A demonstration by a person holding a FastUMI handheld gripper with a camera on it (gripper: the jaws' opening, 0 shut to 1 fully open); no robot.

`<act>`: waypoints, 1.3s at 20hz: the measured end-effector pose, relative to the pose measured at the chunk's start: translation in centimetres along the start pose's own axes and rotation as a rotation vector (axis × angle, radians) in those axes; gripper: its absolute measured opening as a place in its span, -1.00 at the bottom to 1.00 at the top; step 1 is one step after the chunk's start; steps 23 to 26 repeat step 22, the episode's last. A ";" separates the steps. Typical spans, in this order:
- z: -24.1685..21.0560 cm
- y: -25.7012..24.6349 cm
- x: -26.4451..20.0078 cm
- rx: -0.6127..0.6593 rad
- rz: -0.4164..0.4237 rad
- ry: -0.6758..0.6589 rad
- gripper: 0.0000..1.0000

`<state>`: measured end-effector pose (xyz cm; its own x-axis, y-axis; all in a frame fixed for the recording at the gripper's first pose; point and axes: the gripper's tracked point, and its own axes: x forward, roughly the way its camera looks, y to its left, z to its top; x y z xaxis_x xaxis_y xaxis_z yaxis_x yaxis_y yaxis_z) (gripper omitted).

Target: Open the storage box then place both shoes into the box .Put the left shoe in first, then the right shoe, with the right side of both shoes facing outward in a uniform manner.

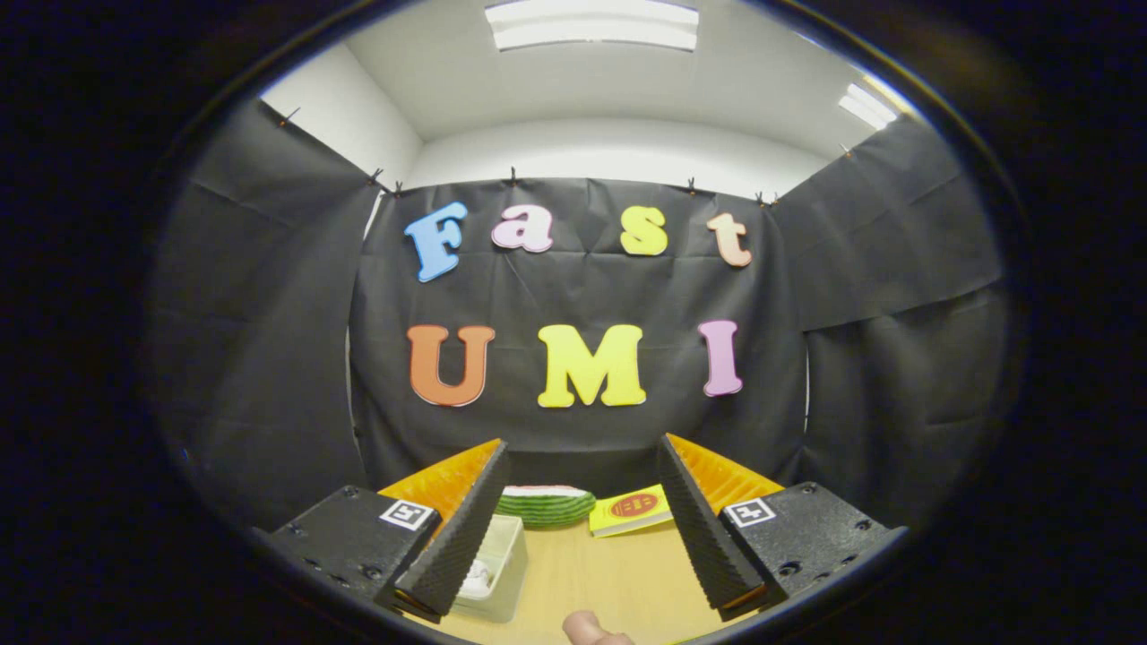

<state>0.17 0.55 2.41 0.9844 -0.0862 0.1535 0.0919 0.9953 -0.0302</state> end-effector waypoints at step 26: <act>-1.7 -1.4 0.0 0.066 0.060 0.006 1.00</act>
